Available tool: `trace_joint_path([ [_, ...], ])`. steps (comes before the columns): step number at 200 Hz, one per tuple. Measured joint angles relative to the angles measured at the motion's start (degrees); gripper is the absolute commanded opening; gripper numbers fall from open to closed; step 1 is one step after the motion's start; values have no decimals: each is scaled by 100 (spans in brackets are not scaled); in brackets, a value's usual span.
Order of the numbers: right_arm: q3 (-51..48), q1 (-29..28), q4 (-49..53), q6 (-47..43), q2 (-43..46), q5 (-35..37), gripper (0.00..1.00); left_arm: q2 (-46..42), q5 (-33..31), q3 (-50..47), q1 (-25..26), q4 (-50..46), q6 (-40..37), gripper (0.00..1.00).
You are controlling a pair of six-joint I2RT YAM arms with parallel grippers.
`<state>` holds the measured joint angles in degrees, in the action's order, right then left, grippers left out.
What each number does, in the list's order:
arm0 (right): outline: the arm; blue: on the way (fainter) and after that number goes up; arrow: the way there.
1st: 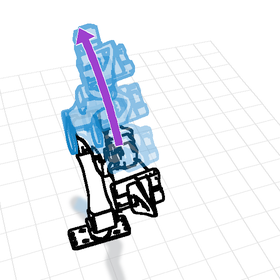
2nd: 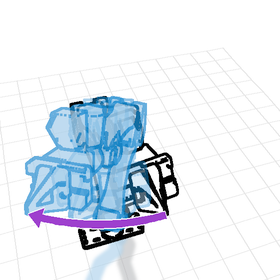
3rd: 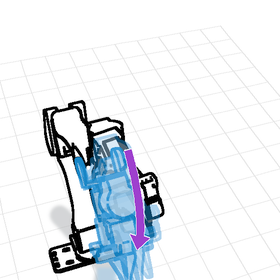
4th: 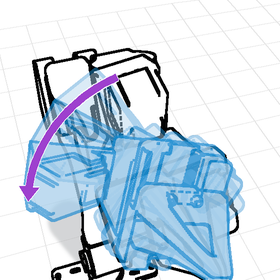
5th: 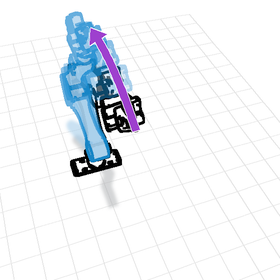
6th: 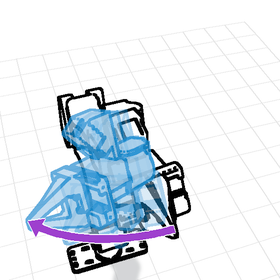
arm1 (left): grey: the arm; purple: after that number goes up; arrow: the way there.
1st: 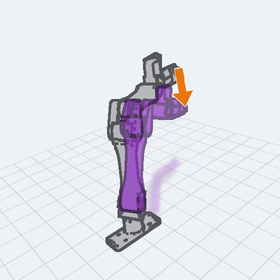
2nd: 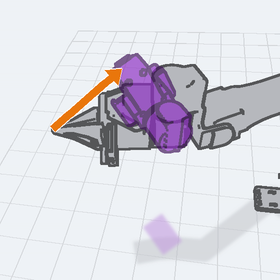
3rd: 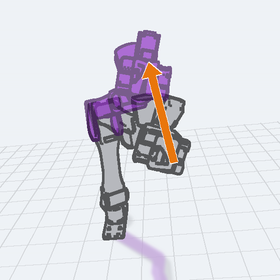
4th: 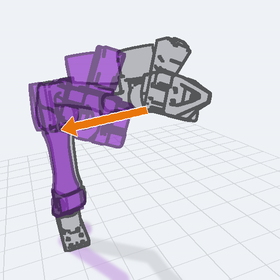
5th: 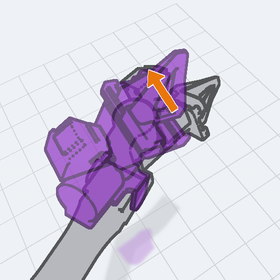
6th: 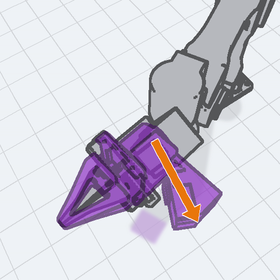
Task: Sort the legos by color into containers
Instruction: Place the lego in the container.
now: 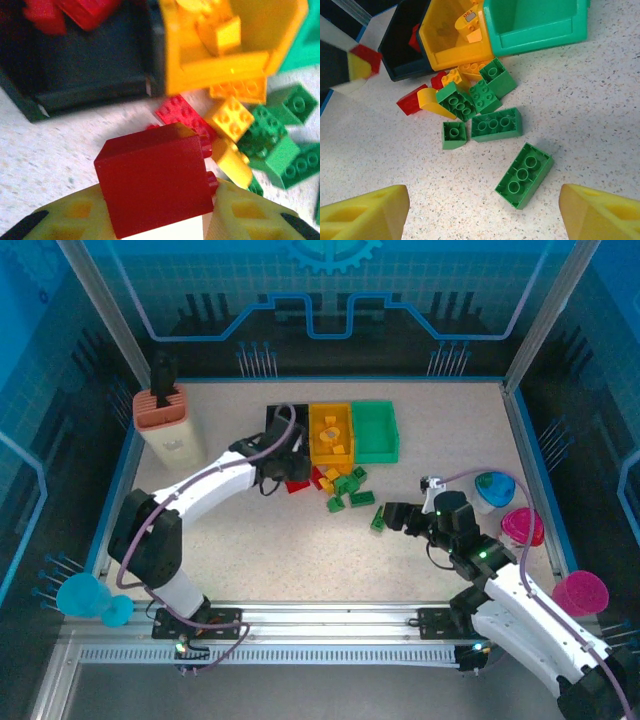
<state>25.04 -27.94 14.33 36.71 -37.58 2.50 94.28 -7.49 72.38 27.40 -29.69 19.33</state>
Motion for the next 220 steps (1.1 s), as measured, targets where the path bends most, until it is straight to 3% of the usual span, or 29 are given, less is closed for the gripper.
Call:
trace_joint_path([
  [79, -74, 0, 396, 22, 538, 9, 79, 1429, 94, 1655, -774, -321, -136, 40],
  [99, -74, 2, 494, 22, 601, 26, 79, 1663, 111, 1740, -817, -352, -136, 44],
  [155, -74, 2, 579, 22, 614, 24, 79, 2026, 131, 2020, -824, -479, -136, 72],
  [220, -74, 2, 581, 42, 651, 24, 79, 1683, 195, 1598, -822, -385, -129, 72],
])
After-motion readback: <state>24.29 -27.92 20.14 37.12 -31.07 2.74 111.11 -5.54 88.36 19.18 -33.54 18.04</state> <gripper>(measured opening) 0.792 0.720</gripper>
